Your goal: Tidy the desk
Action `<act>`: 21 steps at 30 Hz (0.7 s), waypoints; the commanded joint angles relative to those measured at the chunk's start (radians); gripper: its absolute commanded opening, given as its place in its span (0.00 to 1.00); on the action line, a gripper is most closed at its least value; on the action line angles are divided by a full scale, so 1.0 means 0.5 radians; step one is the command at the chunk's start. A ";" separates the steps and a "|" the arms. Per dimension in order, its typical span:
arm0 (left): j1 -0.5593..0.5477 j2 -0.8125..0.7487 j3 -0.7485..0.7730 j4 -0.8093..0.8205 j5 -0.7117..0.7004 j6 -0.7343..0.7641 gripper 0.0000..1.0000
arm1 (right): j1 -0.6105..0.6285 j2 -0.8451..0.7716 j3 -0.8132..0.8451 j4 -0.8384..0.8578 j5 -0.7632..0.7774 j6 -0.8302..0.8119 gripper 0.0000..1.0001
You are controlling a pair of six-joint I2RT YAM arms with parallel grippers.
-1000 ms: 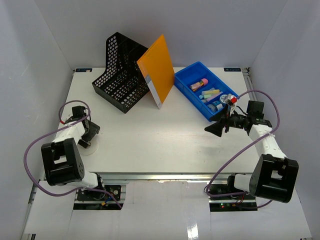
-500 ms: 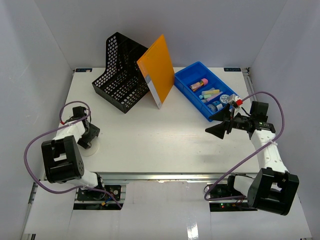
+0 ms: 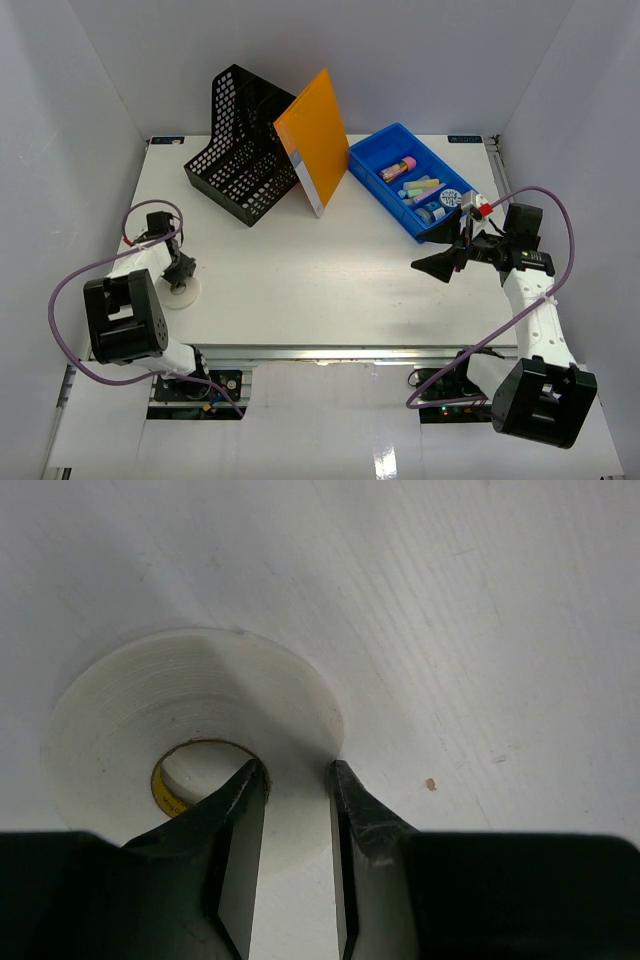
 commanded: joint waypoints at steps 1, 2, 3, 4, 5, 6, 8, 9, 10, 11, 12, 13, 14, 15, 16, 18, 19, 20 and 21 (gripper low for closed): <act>-0.130 0.097 -0.075 0.067 0.438 0.093 0.14 | -0.011 -0.049 0.016 -0.060 0.003 -0.047 0.86; -0.156 0.078 -0.062 0.069 0.510 0.107 0.11 | -0.011 -0.053 0.022 -0.121 0.019 -0.116 0.87; -0.183 0.062 -0.043 0.072 0.592 0.123 0.09 | -0.011 -0.053 0.034 -0.227 0.040 -0.193 0.87; -0.219 0.043 -0.025 0.076 0.638 0.131 0.08 | -0.011 -0.046 0.053 -0.326 0.057 -0.280 0.87; -0.259 0.024 -0.007 0.080 0.674 0.133 0.08 | -0.010 -0.034 0.072 -0.409 0.070 -0.367 0.87; -0.303 0.014 0.017 0.084 0.731 0.127 0.08 | -0.008 -0.019 0.088 -0.448 0.078 -0.441 0.87; -0.402 -0.002 0.051 0.104 0.848 0.084 0.07 | 0.001 0.030 0.116 -0.598 0.100 -0.546 0.86; -0.475 -0.003 0.071 0.124 0.887 0.061 0.07 | 0.013 0.051 0.130 -0.634 0.126 -0.576 0.86; -0.546 -0.001 0.095 0.144 0.929 0.032 0.07 | 0.025 0.076 0.142 -0.669 0.154 -0.587 0.86; -0.616 0.003 0.120 0.165 0.970 0.001 0.06 | 0.041 0.101 0.153 -0.699 0.184 -0.593 0.86; -0.681 0.013 0.149 0.188 1.012 -0.037 0.06 | 0.084 0.134 0.159 -0.697 0.226 -0.558 0.85; -0.745 0.024 0.179 0.212 1.042 -0.076 0.06 | 0.124 0.152 0.158 -0.661 0.268 -0.510 0.85; -0.808 0.035 0.210 0.237 1.067 -0.116 0.06 | 0.161 0.162 0.154 -0.606 0.311 -0.455 0.85; -0.876 0.045 0.243 0.258 1.086 -0.150 0.06 | 0.193 0.170 0.147 -0.513 0.350 -0.350 0.85; -0.938 0.054 0.274 0.281 1.101 -0.182 0.06 | 0.229 0.173 0.134 -0.394 0.391 -0.188 0.85; -1.028 0.075 0.325 0.355 1.143 -0.271 0.05 | 0.343 0.169 0.083 -0.189 0.519 0.055 0.85; -1.086 0.092 0.361 0.386 1.155 -0.299 0.05 | 0.406 0.169 0.066 -0.050 0.588 0.201 0.85; -1.135 0.112 0.394 0.413 1.163 -0.327 0.05 | 0.476 0.174 0.055 0.070 0.645 0.355 0.86; -1.171 0.130 0.417 0.437 1.168 -0.369 0.05 | 0.550 0.183 0.042 0.158 0.672 0.468 0.87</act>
